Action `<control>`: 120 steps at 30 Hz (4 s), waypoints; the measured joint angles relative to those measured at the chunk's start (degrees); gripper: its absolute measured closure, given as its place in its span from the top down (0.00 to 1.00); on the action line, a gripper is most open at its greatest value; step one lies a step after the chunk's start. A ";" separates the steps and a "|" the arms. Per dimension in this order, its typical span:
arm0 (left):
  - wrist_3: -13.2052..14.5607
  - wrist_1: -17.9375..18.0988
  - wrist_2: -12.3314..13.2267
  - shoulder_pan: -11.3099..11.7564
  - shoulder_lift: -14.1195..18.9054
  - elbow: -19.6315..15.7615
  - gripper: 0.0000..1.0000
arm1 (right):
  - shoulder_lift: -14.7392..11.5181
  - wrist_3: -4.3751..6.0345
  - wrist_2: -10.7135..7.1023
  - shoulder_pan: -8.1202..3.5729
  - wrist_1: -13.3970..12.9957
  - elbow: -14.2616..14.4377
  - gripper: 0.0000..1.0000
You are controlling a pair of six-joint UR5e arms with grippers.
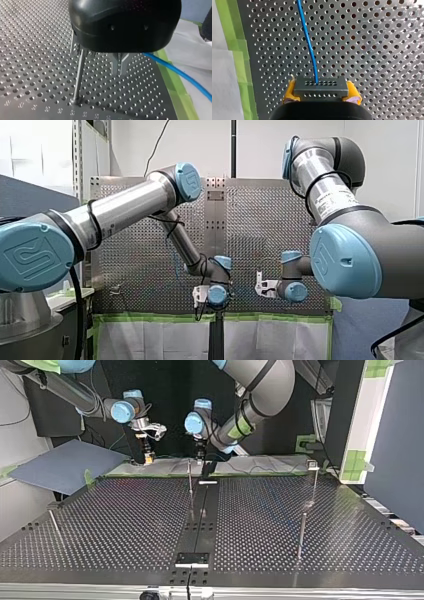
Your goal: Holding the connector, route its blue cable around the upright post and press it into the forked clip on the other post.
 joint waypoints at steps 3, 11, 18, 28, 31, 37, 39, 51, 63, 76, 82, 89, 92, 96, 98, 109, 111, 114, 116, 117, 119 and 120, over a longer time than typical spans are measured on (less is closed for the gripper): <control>-0.26 -1.33 -0.23 0.27 0.00 0.74 0.03 | 0.06 -0.13 0.03 0.00 0.11 -0.10 0.00; -0.53 -3.35 -2.18 0.51 0.29 -0.89 0.03 | 0.18 -1.07 0.36 0.08 1.13 -0.25 0.00; -0.34 -2.45 -2.44 -0.01 0.88 -2.84 0.03 | 0.20 -1.51 0.43 0.33 2.23 -0.26 0.00; 0.30 -2.19 -4.17 -1.99 2.24 -3.06 0.05 | 0.20 -2.04 0.43 0.40 3.16 -0.26 0.00; 0.30 -2.23 -4.79 -2.57 2.86 -3.07 0.05 | 0.20 -2.10 0.43 0.39 3.21 -0.26 0.00; 0.29 -2.32 -5.86 -3.51 3.25 -3.08 0.05 | 0.20 -2.11 0.49 0.16 3.24 -0.29 0.00; 0.26 -2.33 -6.04 -3.76 3.25 -3.08 0.05 | 0.20 -2.06 0.51 0.10 3.24 -0.35 0.00; 0.24 -2.49 -7.43 -4.91 3.25 -3.09 0.05 | 0.15 -3.21 1.26 0.06 4.48 -0.60 0.00; 0.13 -1.97 -7.16 -4.93 4.65 -4.74 0.05 | -1.10 -5.09 2.59 -0.07 5.94 -0.32 0.00; 0.11 -0.73 -4.31 -3.40 4.72 -4.78 0.05 | -2.04 -3.11 1.22 0.32 4.99 -0.47 0.00; 0.79 0.82 -2.38 -2.21 4.72 -4.72 0.05 | -2.04 -2.03 -0.85 0.42 4.53 -0.83 0.00; 1.71 1.08 -0.69 -0.56 4.70 -4.65 0.05 | -2.02 -1.61 -1.29 0.35 4.23 -1.63 0.00; 1.84 1.08 -0.17 0.04 4.66 -4.65 0.05 | -2.01 -1.34 -1.31 0.19 3.82 -1.72 0.00; 1.97 1.01 0.20 0.49 4.64 -4.65 0.05 | -2.00 -1.06 -1.24 0.08 3.47 -1.74 0.00; 2.02 0.97 0.23 0.60 4.64 -4.65 0.05 | -2.00 -1.02 -1.19 0.06 3.43 -1.74 0.00; 2.13 0.96 0.07 0.51 4.25 -4.66 0.05 | -1.93 -1.13 -1.14 0.15 3.87 -1.75 0.00; 2.14 0.97 0.20 0.54 4.25 -4.66 0.05 | -1.92 -1.12 -1.14 0.16 3.83 -1.75 0.00; 2.17 0.87 0.70 0.70 4.21 -4.66 0.05 | -1.91 -1.09 -1.14 0.23 3.74 -1.75 0.00; 2.19 0.72 1.00 0.76 3.97 -4.66 0.05 | -1.90 -1.07 -1.14 0.28 3.71 -1.74 0.00; 2.20 0.70 1.09 0.79 3.80 -4.64 0.05 | -1.88 -1.07 -1.14 0.30 3.71 -1.75 0.00; 2.22 0.69 1.20 0.85 3.40 -4.65 0.05 | -1.85 -1.12 -1.14 0.33 3.72 -1.75 0.00; 2.22 0.70 1.25 0.88 3.28 -4.65 0.05 | -1.84 -1.15 -1.14 0.33 3.75 -1.75 0.00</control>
